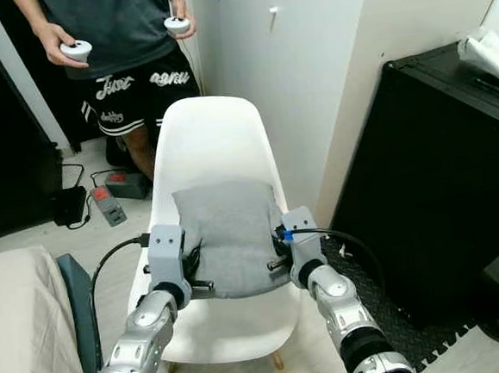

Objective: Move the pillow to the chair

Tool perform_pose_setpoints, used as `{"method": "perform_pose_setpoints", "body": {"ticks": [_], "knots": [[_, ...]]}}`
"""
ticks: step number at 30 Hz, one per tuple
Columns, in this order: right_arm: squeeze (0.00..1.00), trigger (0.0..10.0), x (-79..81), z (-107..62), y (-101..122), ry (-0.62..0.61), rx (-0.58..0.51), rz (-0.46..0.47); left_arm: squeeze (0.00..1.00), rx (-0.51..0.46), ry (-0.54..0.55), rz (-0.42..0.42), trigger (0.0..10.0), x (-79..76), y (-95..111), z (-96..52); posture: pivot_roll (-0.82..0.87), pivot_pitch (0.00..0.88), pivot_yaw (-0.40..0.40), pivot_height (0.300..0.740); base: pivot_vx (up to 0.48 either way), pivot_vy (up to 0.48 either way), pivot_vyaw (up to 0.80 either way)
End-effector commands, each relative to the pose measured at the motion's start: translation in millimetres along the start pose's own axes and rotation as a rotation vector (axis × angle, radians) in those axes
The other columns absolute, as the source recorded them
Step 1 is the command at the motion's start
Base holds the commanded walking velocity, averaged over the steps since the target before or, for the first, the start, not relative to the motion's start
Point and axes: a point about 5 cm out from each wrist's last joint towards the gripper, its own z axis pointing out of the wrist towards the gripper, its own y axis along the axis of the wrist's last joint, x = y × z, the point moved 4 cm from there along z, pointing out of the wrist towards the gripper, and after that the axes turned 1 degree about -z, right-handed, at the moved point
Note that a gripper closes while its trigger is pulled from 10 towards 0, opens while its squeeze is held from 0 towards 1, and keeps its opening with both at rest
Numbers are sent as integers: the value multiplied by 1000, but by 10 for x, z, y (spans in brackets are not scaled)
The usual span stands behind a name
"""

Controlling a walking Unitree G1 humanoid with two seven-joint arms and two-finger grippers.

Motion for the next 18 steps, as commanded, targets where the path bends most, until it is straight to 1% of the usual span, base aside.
{"method": "perform_pose_setpoints", "body": {"ticks": [1,8,12,18], "knots": [[0,10000,-74,-24,2,-22,-4,-6,0,-52,98,4,10000,246,98,-6,-16,81,-44,740,0,0,0],[0,10000,-76,-17,2,-19,-1,18,0,-53,101,6,10000,250,90,-14,-14,72,-48,725,0,0,0],[0,10000,-82,-17,-6,-21,8,4,0,-53,101,7,10000,248,92,-13,-13,72,-48,710,0,0,0],[0,10000,-90,-14,2,-20,9,-21,0,-51,96,9,10000,240,90,-14,-12,78,-47,710,0,0,0]]}}
